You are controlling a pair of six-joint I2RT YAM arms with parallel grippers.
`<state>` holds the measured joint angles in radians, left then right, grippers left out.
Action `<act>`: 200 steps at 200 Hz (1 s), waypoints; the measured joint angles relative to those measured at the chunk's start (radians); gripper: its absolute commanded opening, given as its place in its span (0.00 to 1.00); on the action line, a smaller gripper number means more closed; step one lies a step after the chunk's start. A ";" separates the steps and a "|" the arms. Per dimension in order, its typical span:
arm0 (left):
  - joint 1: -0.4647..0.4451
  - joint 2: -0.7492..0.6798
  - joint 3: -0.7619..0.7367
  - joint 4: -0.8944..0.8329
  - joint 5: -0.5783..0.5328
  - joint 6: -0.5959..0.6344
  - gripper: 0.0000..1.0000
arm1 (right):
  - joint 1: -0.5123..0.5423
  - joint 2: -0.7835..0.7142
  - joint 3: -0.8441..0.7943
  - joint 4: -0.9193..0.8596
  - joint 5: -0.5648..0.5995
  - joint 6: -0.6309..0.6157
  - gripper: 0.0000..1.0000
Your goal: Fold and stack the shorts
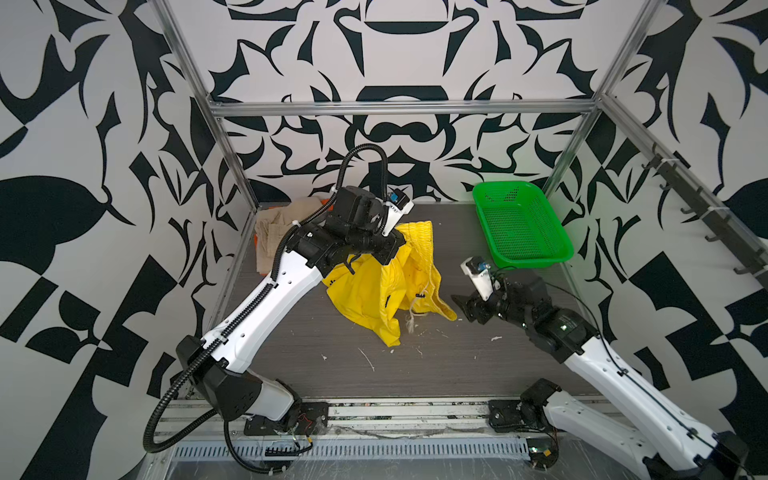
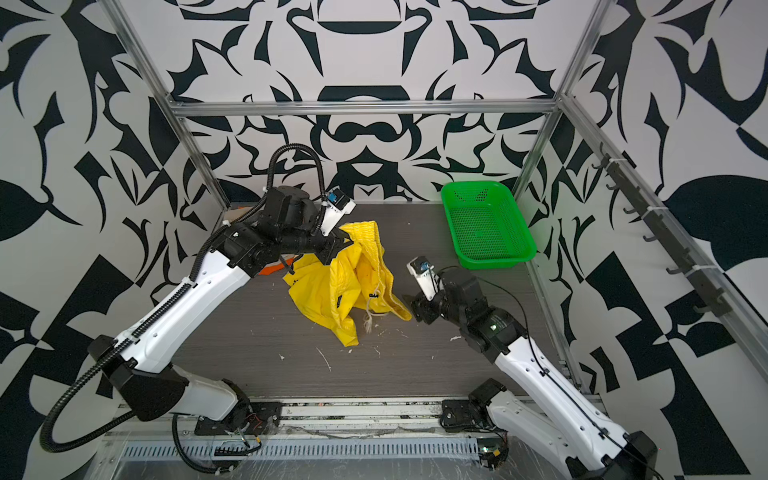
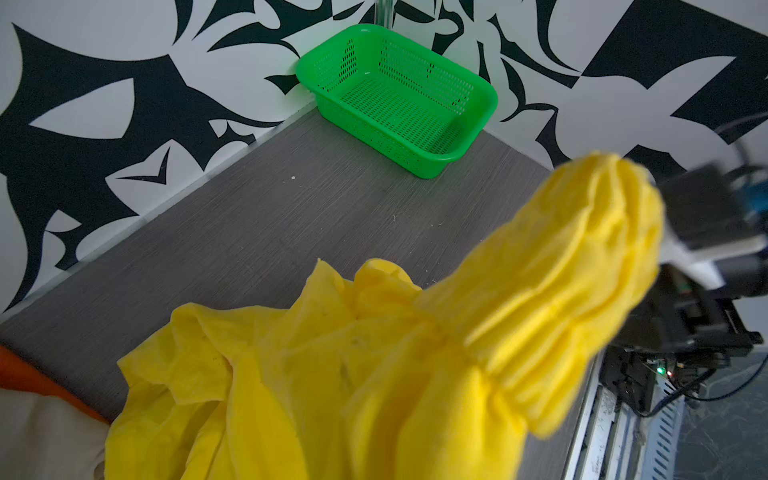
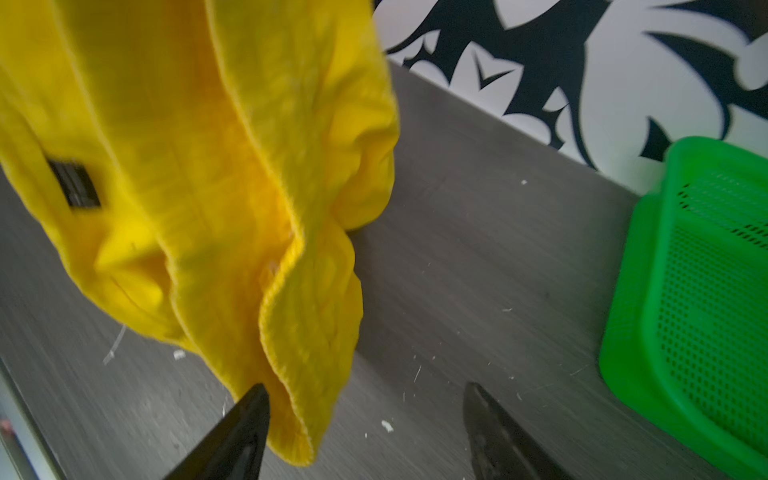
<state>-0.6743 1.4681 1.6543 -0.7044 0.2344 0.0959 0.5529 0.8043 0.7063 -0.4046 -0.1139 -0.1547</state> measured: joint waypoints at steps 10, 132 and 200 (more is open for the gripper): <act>0.000 0.007 0.007 -0.011 0.003 0.004 0.00 | 0.000 -0.020 -0.057 0.005 -0.018 -0.037 0.77; 0.000 0.031 0.018 -0.048 0.011 0.005 0.00 | 0.005 0.166 -0.114 0.159 -0.246 -0.086 0.79; 0.000 0.031 0.049 -0.071 -0.004 -0.009 0.00 | 0.014 0.301 -0.108 0.227 -0.208 -0.086 0.00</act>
<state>-0.6743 1.4994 1.7031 -0.7750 0.2302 0.0872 0.5674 1.1057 0.5983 -0.1776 -0.3214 -0.2409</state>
